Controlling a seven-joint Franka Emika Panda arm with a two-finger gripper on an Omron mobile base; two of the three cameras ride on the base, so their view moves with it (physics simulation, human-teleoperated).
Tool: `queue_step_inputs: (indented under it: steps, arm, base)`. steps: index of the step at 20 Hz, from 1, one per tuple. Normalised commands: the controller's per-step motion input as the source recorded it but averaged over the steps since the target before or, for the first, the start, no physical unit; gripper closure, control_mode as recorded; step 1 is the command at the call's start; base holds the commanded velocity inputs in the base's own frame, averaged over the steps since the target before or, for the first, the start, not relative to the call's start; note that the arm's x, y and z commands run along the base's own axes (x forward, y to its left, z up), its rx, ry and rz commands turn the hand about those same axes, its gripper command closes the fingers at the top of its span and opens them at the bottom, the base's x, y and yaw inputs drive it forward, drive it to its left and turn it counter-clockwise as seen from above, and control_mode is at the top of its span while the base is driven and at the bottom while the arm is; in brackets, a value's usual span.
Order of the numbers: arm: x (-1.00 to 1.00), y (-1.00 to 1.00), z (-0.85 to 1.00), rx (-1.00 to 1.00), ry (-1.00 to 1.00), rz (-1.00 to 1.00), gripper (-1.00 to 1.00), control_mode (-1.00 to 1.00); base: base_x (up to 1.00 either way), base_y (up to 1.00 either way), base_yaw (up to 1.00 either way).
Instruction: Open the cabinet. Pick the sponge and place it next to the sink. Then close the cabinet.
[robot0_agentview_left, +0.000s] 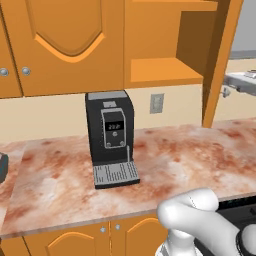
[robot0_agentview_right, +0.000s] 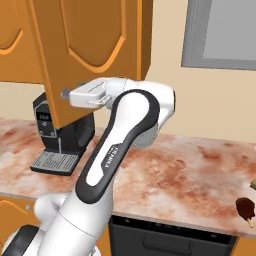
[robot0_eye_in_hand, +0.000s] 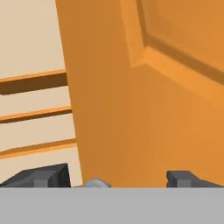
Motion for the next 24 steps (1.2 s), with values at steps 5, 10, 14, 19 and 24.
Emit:
queue_step_inputs:
  steps: [5,10,14,19,24]
  arm:
    - [0.60,0.35,0.00,0.00,0.09,-0.27,-1.00,-1.00]
    - [0.81,0.34,0.00,-0.02,0.04,-0.36,-1.00,-1.00]
    - [0.53,0.44,0.00,0.00,0.00,-0.40,-1.00,-1.00]
    - [0.31,0.48,0.00,0.00,0.00,-0.40,-1.00,-1.00]
    - [0.17,0.36,0.00,0.00,0.03,-0.42,-1.00,-1.00]
  base:
    - [0.00,0.00,0.00]
    - [0.00,0.00,0.00]
    - [0.00,0.00,0.00]
    - [0.00,0.00,0.00]
    - [0.00,0.00,0.00]
